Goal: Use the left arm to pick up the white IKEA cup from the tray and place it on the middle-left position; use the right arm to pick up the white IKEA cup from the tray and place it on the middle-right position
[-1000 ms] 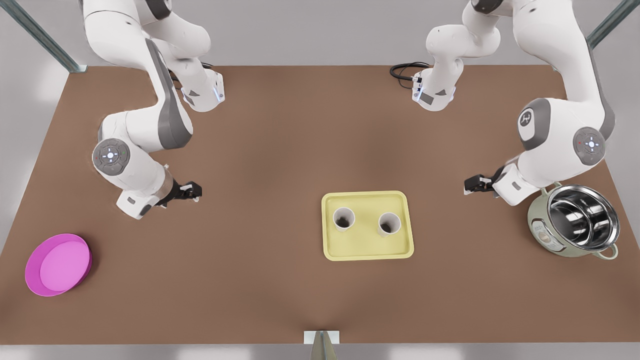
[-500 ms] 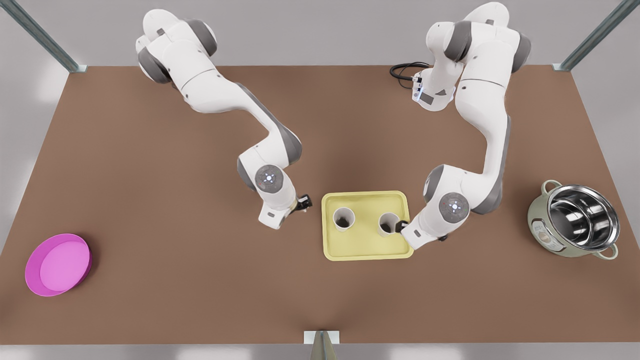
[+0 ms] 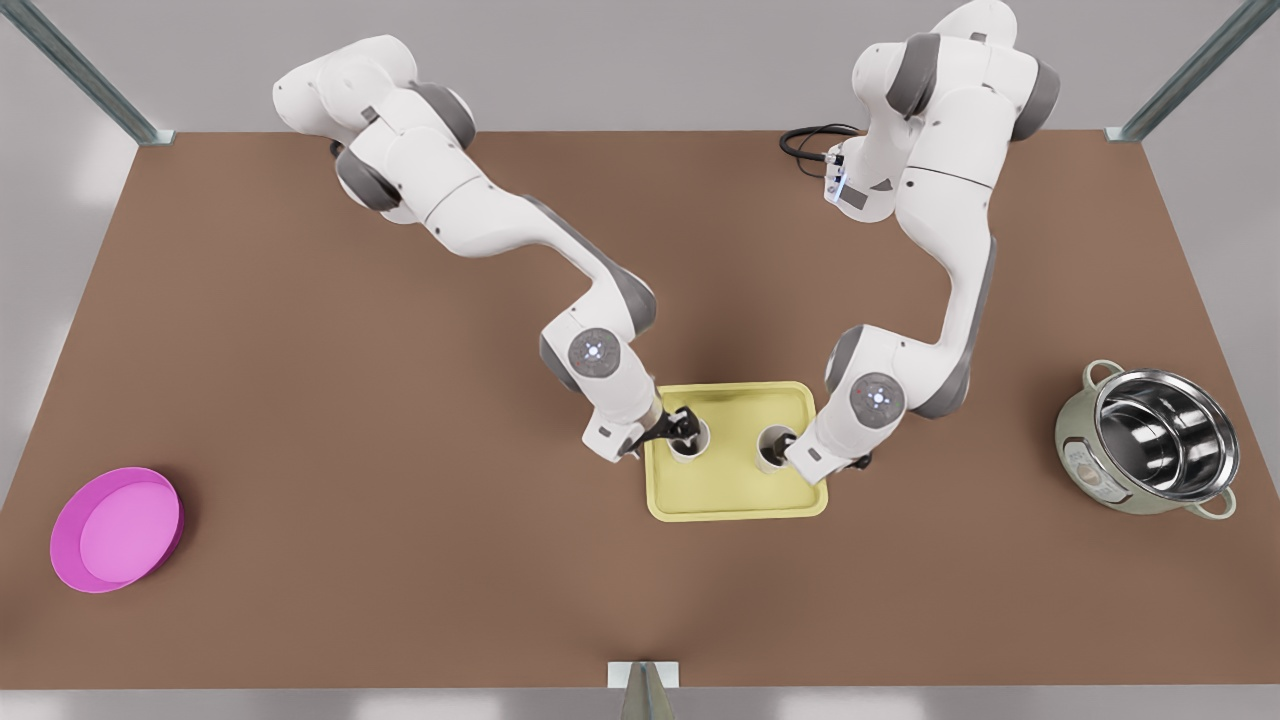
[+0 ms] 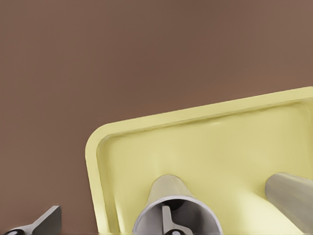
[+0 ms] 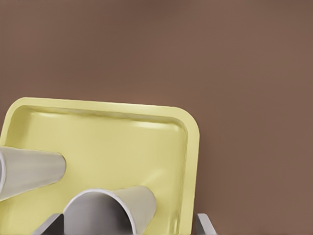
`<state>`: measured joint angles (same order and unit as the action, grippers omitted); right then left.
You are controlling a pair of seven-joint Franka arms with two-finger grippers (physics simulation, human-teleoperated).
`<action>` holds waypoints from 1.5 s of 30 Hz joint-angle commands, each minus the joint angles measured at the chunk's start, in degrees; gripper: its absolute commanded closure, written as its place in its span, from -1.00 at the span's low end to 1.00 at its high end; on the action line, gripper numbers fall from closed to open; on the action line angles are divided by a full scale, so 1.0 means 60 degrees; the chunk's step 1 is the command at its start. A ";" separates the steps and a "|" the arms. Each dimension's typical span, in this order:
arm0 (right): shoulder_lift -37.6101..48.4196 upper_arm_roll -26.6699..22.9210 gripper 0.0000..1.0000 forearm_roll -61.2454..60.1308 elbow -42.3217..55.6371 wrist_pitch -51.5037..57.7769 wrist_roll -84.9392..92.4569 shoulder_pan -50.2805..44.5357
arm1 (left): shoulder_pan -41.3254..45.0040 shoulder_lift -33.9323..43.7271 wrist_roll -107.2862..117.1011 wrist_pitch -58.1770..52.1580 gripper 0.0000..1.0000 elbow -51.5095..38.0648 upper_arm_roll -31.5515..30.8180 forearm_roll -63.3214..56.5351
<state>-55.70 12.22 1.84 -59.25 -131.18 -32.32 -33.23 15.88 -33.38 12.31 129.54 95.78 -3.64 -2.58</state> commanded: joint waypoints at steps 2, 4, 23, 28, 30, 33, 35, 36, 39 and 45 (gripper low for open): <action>-0.0209 -0.0030 -1.00 0.0016 0.0045 -0.0271 -0.1908 -0.0100 | 0.0005 0.0099 0.0791 0.0280 -1.00 0.0223 -0.0008 -0.0024; -0.0340 -0.0001 -1.00 0.0030 0.0045 -0.0300 -0.1908 -0.0203 | 0.0034 -0.0106 0.0806 0.0749 -1.00 0.0252 -0.0008 -0.0024; -0.0795 -0.0177 0.23 0.0499 -0.0101 0.0037 -0.1820 -0.0511 | 0.0136 -0.0223 0.0879 0.1072 0.67 0.0149 0.0021 0.0064; -0.0736 -0.0177 0.27 0.0499 -0.0101 0.0037 -0.1805 -0.0526 | -0.0565 0.0113 0.0309 -0.0524 0.82 -0.0714 0.0036 0.0094; -0.0721 -0.0177 0.26 0.0499 -0.0101 0.0037 -0.1805 -0.0511 | -0.1664 0.0582 -0.1346 -0.1183 0.82 -0.0729 0.0036 0.0591; -0.0707 -0.0177 0.44 0.0499 -0.0087 0.0037 -0.1776 -0.0511 | -0.3012 0.0393 -0.2886 -0.1435 0.82 -0.1037 0.0051 0.0929; -0.0677 -0.0162 0.70 0.0514 -0.0101 0.0037 -0.1776 -0.0526 | -0.3320 -0.0061 -0.2915 -0.0453 0.82 -0.1037 0.0065 0.0841; -0.0677 -0.0162 0.79 0.0514 -0.0101 0.0037 -0.1776 -0.0526 | -0.3408 -0.0179 -0.2915 -0.0130 0.82 -0.1052 0.0065 0.0841; -0.0663 -0.0177 0.79 0.0939 -0.0101 0.0037 -0.1805 -0.0497 | -0.3379 -0.0794 -0.2857 0.0280 0.83 -0.1315 0.0065 0.0870; -0.0165 -0.0104 0.79 0.0588 -0.0160 0.0051 -0.1805 -0.0263 | -0.3335 -0.1014 -0.2813 0.0559 0.78 -0.1315 0.0051 0.0870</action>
<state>-57.02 11.51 5.54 -60.13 -131.41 -40.99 -34.90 -4.10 -39.42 6.99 131.19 87.93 -3.33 1.29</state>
